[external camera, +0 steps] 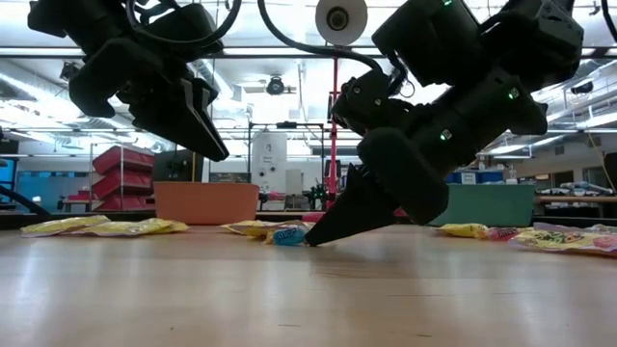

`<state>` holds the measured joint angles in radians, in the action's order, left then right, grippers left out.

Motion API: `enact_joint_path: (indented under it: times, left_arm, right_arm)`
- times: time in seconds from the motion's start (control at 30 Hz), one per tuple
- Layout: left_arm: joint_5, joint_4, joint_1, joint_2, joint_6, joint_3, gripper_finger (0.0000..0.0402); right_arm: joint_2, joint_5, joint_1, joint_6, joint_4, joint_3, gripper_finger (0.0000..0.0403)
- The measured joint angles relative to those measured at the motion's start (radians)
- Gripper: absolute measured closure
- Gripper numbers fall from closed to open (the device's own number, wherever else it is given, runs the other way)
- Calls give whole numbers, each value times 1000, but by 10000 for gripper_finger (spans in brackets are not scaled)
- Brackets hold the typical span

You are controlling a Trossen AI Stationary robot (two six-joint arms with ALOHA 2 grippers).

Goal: Sort candy
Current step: Put the small blue candy into the green bin

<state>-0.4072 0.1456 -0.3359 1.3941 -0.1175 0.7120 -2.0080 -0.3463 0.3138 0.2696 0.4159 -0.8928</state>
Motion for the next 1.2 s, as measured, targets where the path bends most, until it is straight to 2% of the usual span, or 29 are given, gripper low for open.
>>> enact_joint_path:
  times: [0.3, 0.63, 0.97, 1.2]
  left_arm:
    - [0, -15, 0, 0, 0, 0, 314]
    - [0, -22, 0, 0, 0, 0, 314]
    - [0, -25, 0, 0, 0, 0, 314]
    - [0, -28, 0, 0, 0, 0, 314]
  right_arm:
    - [82, 11, 1, 19, -73, 1, 403]
    - [320, 4, -15, 49, -316, 1, 403]
    - [589, -39, -115, 49, -598, 1, 403]
    - [727, -88, -256, 103, -787, 1, 403]
